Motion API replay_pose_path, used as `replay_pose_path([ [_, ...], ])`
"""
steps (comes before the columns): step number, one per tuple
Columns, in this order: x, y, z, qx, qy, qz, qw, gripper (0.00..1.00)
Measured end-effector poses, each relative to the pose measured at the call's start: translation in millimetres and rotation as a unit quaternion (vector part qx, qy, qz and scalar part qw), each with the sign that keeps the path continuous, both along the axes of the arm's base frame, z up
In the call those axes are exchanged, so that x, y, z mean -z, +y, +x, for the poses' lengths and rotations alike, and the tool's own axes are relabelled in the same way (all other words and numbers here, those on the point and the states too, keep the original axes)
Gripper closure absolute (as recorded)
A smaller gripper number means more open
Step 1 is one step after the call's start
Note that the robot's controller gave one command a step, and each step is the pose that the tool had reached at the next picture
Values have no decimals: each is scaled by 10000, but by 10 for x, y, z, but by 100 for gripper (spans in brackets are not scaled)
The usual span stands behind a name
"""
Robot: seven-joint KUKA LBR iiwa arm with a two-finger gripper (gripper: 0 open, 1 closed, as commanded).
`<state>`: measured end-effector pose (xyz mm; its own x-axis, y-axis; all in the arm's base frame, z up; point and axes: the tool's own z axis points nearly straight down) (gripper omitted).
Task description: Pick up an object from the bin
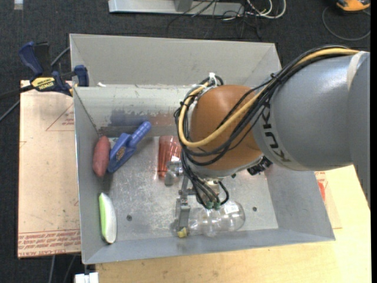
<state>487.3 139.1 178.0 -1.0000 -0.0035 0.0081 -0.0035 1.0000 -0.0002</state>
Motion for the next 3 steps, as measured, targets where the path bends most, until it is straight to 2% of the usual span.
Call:
replay_pose_path([
  [1, -44, -9, 18, 20, -39, 6, 10000, 0],
  [2, 875, -689, 347, -112, 17, -2, 9999, 0],
  [3, 776, -964, 256, -601, -48, 9, 9982, 0],
])
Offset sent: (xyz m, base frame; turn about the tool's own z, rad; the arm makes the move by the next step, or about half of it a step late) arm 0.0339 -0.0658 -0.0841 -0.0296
